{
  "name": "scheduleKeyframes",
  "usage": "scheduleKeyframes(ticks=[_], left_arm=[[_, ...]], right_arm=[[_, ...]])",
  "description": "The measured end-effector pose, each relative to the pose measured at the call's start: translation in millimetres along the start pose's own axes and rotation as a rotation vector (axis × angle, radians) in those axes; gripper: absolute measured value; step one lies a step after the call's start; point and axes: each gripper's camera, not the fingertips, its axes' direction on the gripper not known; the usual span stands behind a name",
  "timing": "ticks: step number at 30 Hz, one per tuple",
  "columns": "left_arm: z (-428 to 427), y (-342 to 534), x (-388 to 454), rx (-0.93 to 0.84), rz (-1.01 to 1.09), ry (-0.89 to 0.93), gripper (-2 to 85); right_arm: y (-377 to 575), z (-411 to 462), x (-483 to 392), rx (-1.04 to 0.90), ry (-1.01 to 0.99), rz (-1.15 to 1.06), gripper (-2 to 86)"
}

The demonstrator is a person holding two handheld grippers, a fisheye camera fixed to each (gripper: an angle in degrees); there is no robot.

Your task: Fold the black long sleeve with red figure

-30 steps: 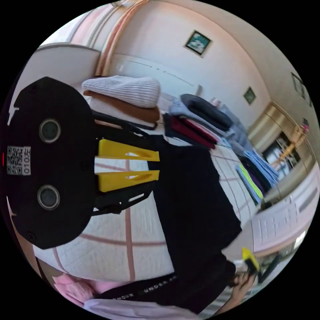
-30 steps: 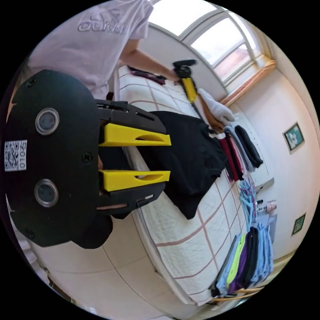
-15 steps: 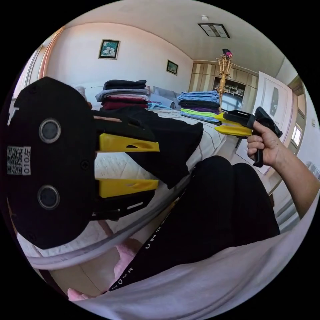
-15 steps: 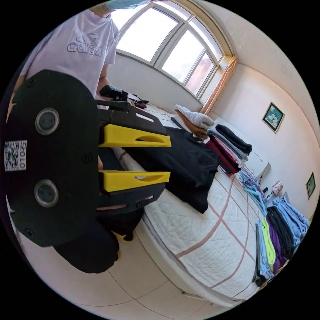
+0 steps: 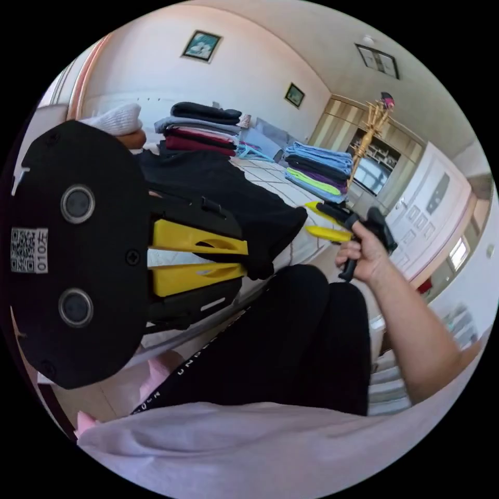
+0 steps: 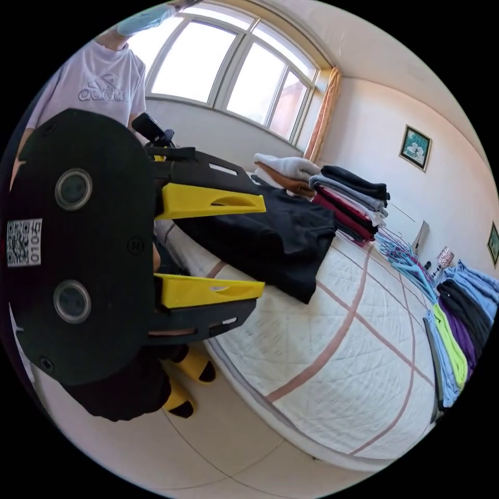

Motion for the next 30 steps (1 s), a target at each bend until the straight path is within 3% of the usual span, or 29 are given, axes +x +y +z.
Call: scheduleKeyframes(ticks=[4, 11, 21, 30], left_arm=[[-26.8, 6.0, -34.3, 0.054, -0.123, 0.015, 0.1], [-41.2, 6.5, -47.5, 0.047, -0.113, -0.026, -0.1], [-62.5, 30.6, -68.0, 0.047, -0.188, -0.050, -0.1], [-106.2, 64.0, -95.8, 0.073, -0.253, -0.093, -0.1]], right_arm=[[-4.9, -5.5, 23.0, -0.008, -0.137, 0.066, 18.1], [-19.4, -15.4, 38.9, -0.017, -0.240, 0.128, 17.2], [-42.5, -21.1, 15.6, -0.021, -0.122, 0.119, 7.5], [-30.1, -67.7, -57.4, -0.009, -0.100, -0.093, 4.6]])
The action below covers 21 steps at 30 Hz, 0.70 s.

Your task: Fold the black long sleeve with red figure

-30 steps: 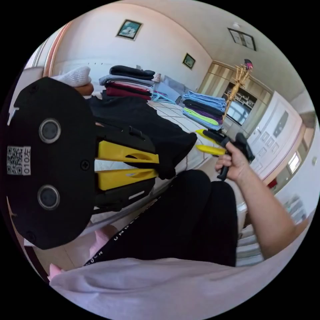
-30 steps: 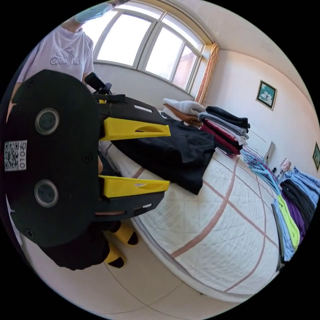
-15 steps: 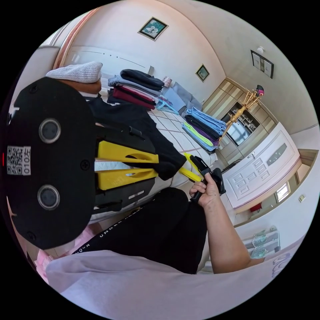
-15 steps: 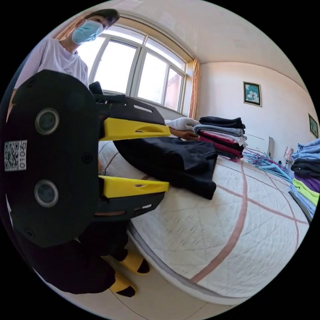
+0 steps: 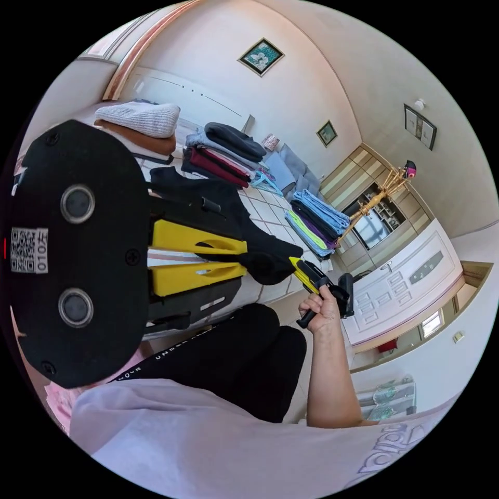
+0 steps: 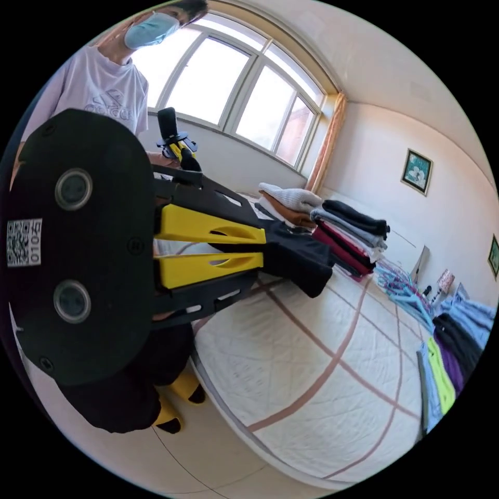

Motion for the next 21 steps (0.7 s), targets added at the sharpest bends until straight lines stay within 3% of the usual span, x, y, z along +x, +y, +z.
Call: scheduleKeyframes(ticks=[7, 12, 15, 21], left_arm=[[-65.9, 12.0, -0.7, 0.073, -0.015, 0.065, -0.1], [-38.3, 55.5, 5.0, 0.061, -0.149, 0.264, -0.1], [-14.1, 76.3, -5.8, 0.054, -0.215, 0.344, -0.1], [6.3, 120.4, -98.6, 0.130, -0.396, 0.411, 0.0]], right_arm=[[47.5, -52.5, -92.4, -0.015, 0.081, -0.206, 4.5], [96.9, -51.6, -64.9, -0.060, 0.086, -0.048, 4.6], [112.2, -47.7, -41.5, -0.022, -0.016, 0.087, 4.6], [57.8, -40.3, -97.8, -0.030, 0.017, -0.010, 4.7]])
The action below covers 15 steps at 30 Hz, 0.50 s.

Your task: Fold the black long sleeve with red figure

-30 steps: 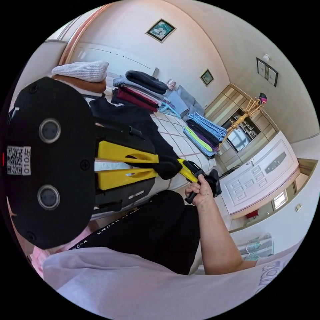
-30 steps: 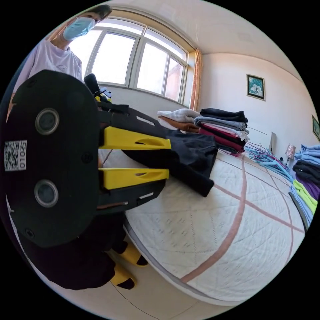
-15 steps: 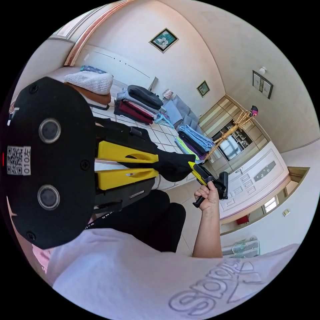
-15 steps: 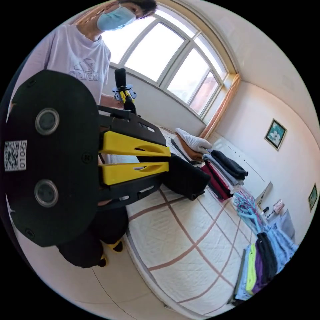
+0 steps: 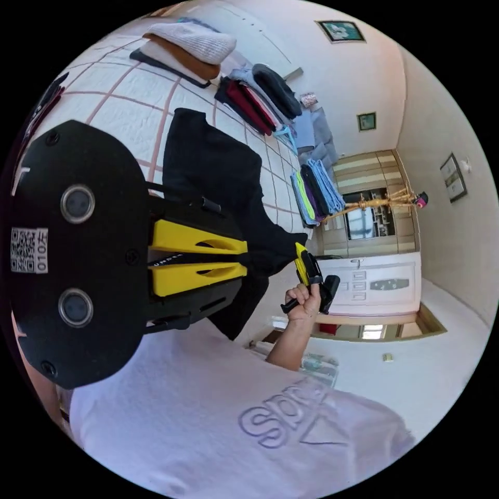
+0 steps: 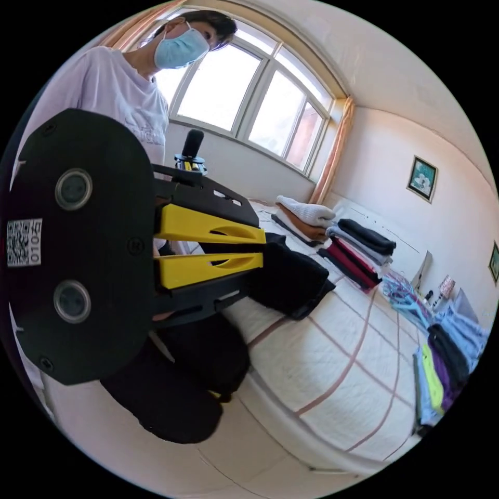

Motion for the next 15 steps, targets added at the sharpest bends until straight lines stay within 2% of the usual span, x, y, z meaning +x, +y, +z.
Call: scheduleKeyframes(ticks=[2, 7, 10, 15], left_arm=[[-13.2, -0.1, -52.0, 0.027, -0.078, 0.019, 0.1], [-10.4, 30.5, -254.4, 0.089, -0.407, 0.162, 0.4], [30.4, 80.3, -357.9, 0.047, -0.621, 0.193, 0.9], [72.1, 150.4, -439.3, -0.025, -0.865, 0.218, 1.9]], right_arm=[[-43.8, 16.4, -30.2, -0.018, -0.008, -0.077, 4.7], [-141.0, 86.8, -60.7, -0.033, 0.046, -0.138, 4.8], [-187.0, 153.0, -35.6, -0.071, 0.092, -0.023, 4.8], [-211.3, 217.2, -9.3, -0.122, 0.114, 0.110, 5.0]])
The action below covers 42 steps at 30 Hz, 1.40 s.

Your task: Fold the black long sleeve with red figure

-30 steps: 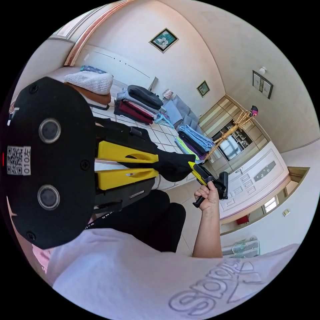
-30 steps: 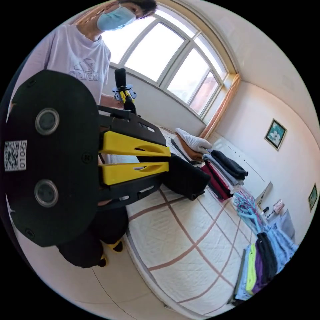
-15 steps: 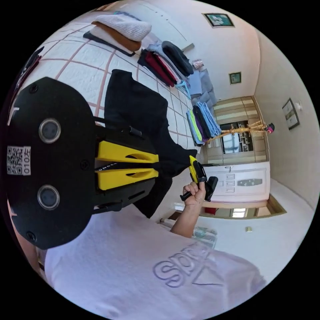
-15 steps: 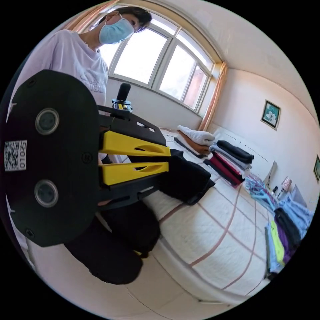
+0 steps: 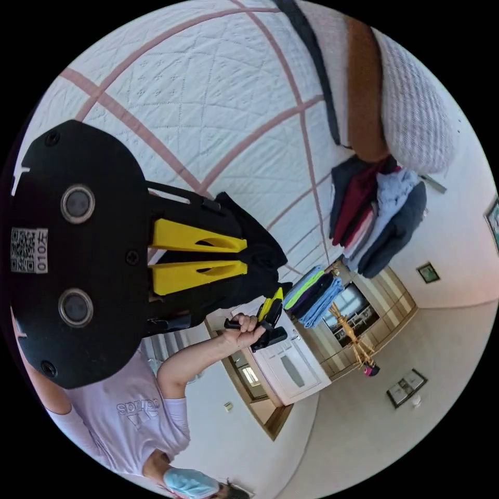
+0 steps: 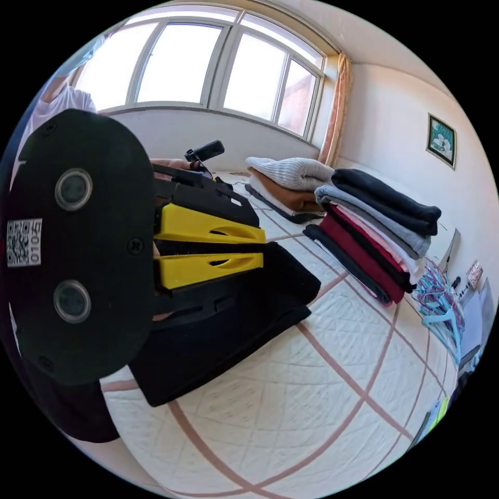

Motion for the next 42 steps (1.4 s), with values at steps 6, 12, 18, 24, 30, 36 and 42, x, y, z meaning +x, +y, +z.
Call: scheduleKeyframes(ticks=[6, 12, 18, 24, 30, 36, 42], left_arm=[[13.9, 4.4, -58.8, 0.018, -0.137, 0.042, 5.2], [-45.8, 54.6, -26.3, 0.208, -0.099, -0.123, 9.5], [1.1, 118.0, 56.6, 0.006, 0.081, -0.172, 10.9], [52.1, 150.9, 81.1, 0.041, 0.113, -0.189, 11.3], [87.0, 150.2, 92.6, -0.009, 0.165, -0.187, 10.2], [91.2, 161.2, 80.0, -0.037, 0.019, -0.075, 6.8], [100.2, 154.9, 101.9, -0.180, 0.060, -0.077, 4.7]], right_arm=[[-14.9, 10.9, 2.6, -0.031, -0.025, -0.049, 8.1], [25.5, -64.1, -22.8, 0.119, 0.010, -0.272, 8.5], [110.1, -46.7, -51.1, -0.067, 0.092, -0.553, 8.6], [151.4, -24.4, -48.1, -0.056, 0.018, -0.522, 8.6], [150.4, -3.5, -65.6, -0.084, 0.081, -0.552, 8.4], [134.2, 32.9, -88.3, -0.112, 0.183, -0.573, 7.2], [100.1, 72.3, -77.3, -0.160, 0.381, -0.457, 3.7]])
